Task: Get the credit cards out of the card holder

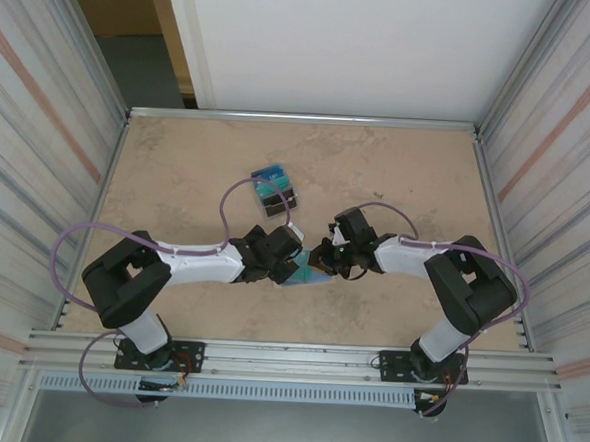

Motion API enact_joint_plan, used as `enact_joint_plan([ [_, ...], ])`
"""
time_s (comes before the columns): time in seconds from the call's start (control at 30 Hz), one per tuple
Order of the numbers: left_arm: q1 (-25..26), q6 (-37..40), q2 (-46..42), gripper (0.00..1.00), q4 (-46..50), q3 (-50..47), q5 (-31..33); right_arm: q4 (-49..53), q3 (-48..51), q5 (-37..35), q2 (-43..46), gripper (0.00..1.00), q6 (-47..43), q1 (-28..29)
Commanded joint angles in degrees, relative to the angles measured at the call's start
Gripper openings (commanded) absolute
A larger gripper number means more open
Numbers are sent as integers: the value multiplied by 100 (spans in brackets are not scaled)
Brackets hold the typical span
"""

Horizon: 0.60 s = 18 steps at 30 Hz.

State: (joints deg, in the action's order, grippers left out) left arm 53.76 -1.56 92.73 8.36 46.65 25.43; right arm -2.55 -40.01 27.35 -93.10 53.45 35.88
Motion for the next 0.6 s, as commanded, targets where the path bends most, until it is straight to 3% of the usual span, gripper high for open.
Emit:
enact_joint_plan([
  [0.0,39,-62,43,99,381,17,65,-225,122,225,227,19,-45,-25],
  [0.57,55,-96,78,99,380,-6,76,-910,363,337,47,13,150,-112],
])
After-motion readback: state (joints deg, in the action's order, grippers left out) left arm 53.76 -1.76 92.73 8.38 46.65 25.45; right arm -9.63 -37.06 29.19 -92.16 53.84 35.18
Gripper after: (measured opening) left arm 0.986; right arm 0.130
